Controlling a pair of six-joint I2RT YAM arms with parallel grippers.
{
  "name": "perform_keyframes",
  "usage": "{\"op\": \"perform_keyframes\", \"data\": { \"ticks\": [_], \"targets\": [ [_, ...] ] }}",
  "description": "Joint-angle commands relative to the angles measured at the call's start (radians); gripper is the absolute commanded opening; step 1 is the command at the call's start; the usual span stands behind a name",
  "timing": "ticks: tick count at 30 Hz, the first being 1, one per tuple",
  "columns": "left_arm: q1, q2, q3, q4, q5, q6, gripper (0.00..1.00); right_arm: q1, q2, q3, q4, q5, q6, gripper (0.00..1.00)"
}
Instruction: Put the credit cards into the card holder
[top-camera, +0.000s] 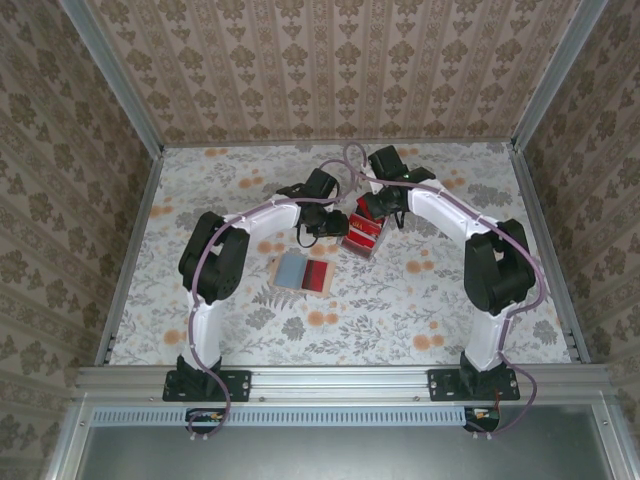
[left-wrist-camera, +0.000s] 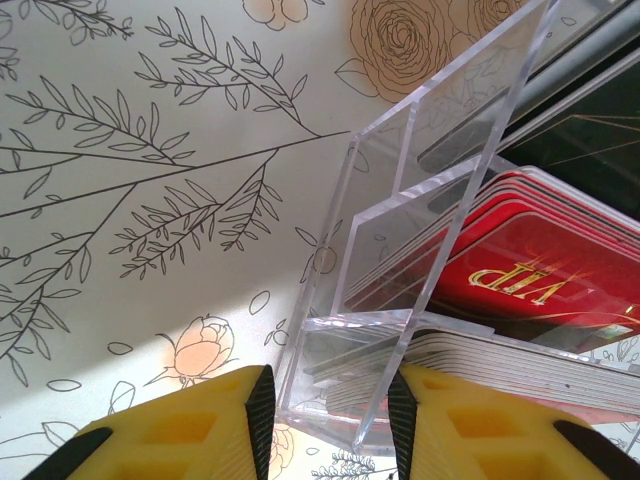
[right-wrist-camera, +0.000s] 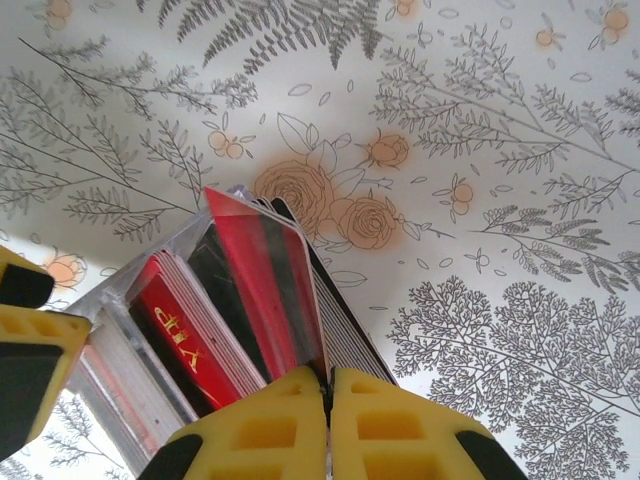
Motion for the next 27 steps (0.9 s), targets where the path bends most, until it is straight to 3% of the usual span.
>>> {"op": "perform_keyframes", "data": {
  "ticks": [1,8,19,27],
  "targets": [
    [-0.011,0.020,-0.021,-0.085,-0.006,0.003,0.37,-0.018,-0.070,-0.015,0.002,0.011,0.001,0.08],
    [-0.011,-0.042,-0.059,-0.036,-0.006,-0.006,0.37,-0.042,-0.146,-0.067,0.027,-0.094,0.045,0.07],
    [0.017,-0.240,-0.245,0.203,0.049,-0.079,0.37,-0.096,-0.273,-0.162,0.113,-0.335,0.173,0.07],
    [0.073,-0.283,-0.351,0.427,0.204,-0.189,0.38,-0.126,-0.280,-0.205,0.147,-0.424,0.213,0.06]
  ]
}}
